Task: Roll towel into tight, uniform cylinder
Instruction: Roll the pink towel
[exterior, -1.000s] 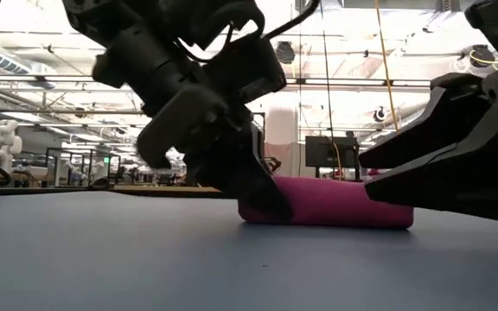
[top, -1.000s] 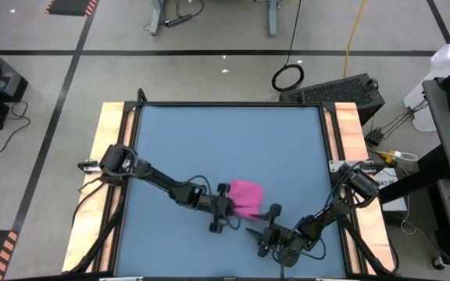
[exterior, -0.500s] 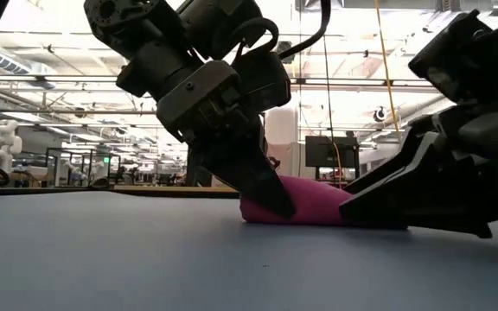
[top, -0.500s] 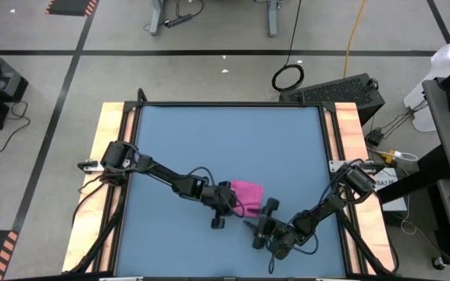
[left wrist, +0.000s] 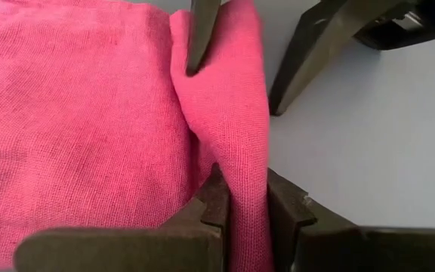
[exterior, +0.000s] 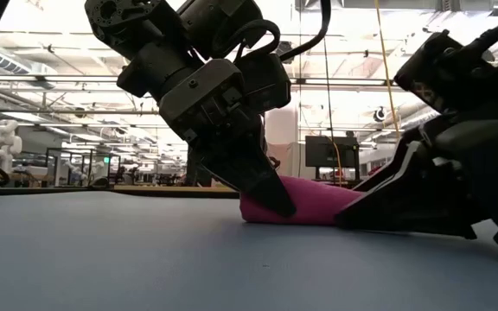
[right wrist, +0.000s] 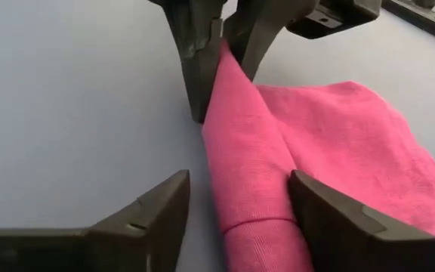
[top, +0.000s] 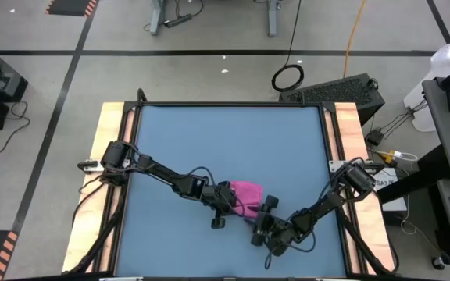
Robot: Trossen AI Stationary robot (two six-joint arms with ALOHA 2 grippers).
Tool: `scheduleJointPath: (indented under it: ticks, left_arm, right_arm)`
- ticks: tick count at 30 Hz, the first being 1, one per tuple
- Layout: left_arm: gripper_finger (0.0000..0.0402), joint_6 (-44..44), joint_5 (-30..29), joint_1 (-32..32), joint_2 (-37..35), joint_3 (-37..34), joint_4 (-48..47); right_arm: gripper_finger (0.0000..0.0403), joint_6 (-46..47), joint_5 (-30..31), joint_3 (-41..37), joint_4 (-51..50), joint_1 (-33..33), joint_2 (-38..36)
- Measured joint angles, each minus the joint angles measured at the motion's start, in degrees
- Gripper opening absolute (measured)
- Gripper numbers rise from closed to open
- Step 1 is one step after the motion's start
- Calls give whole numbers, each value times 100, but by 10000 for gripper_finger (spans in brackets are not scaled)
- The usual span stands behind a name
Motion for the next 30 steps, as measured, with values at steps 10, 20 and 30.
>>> scheduleJointPath:
  ticks: [10, 20, 30]
  left_arm:
    - [74, 30, -331, -60, -52, -15, 105]
    - [219, 1260, -2278, -578, -649, -42, -88]
    - [262, 2344, -2959, -1424, -451, -26, 310]
  right_arm:
    - [91, 637, -76, 4, -430, -17, 4]
    - [94, 1481, -160, 0, -512, 24, 0]
    - [87, 1799, -261, -4, -486, 6, -11]
